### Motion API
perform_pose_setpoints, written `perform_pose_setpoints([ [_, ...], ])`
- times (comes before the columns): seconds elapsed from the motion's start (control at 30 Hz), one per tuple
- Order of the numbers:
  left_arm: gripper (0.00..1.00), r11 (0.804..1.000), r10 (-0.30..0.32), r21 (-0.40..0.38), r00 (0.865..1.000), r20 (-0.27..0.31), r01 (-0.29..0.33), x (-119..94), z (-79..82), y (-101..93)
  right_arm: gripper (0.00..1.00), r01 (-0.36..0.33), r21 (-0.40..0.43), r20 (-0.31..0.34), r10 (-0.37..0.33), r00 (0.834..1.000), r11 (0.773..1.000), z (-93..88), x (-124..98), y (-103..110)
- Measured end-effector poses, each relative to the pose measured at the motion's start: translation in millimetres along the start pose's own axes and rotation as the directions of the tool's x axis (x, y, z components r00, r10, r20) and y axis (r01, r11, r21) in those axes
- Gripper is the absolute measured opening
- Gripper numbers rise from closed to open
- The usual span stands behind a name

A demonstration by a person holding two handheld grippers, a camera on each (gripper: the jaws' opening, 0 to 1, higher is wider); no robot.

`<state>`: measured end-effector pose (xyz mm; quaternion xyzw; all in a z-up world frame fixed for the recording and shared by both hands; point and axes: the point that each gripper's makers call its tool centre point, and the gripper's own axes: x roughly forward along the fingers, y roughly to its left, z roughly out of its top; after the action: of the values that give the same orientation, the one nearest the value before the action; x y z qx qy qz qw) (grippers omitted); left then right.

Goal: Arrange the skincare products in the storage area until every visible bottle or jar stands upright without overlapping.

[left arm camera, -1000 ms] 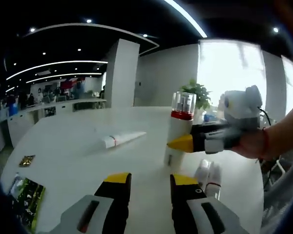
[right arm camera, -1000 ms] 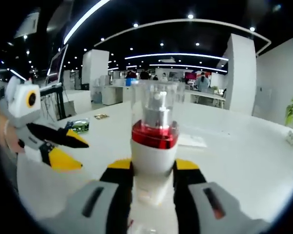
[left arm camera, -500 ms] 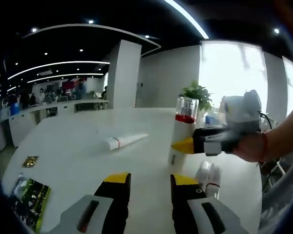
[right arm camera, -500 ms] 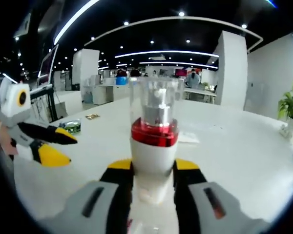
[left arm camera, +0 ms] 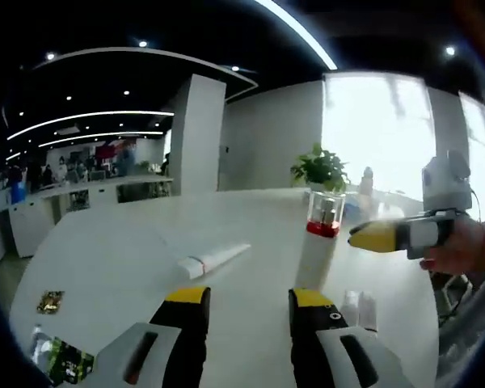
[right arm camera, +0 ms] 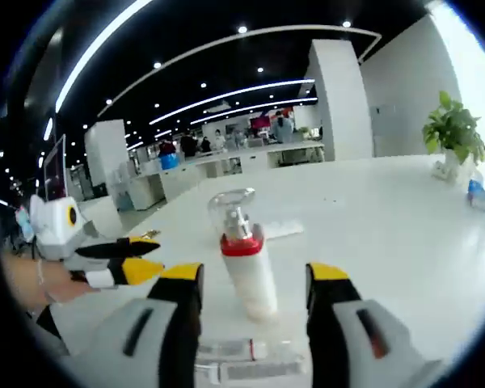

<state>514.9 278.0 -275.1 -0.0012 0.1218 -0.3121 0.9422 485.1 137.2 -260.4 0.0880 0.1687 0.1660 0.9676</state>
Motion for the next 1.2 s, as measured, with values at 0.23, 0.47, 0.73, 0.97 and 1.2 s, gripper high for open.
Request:
perform_pose_setpoints([
  [0.23,0.41,0.998,-0.006,0.069,1.0,-0.007,0.006,27.9,25.0,22.2,0.52,0.03,-0.048,0.091,-0.026,0.996,0.998,21.5,-18.4,15.9],
  [0.47,0.45,0.975,-0.021,0.208,0.969,-0.247,0.074,66.5,0.6,61.8,0.51,0.042,-0.357,0.139,0.009,0.99,0.933,27.0,-14.0,27.7],
  [0.73,0.43,0.96,-0.077,0.213,0.904,-0.419,0.181,129.0,-16.5,79.0,0.5,0.037,-0.485,0.159,0.046,0.986,0.874,27.6,-15.3,31.1],
  [0.97,0.41,0.954,-0.083,0.21,0.86,-0.503,0.215,162.3,-44.4,96.2,0.49,0.025,-0.481,0.164,0.062,0.984,0.876,30.3,-17.9,32.6],
  [1.2,0.4,0.936,-0.068,0.25,0.821,-0.566,0.25,162.5,-64.4,103.8,0.46,-0.033,-0.39,0.128,0.09,0.988,0.92,23.5,-13.4,36.4],
])
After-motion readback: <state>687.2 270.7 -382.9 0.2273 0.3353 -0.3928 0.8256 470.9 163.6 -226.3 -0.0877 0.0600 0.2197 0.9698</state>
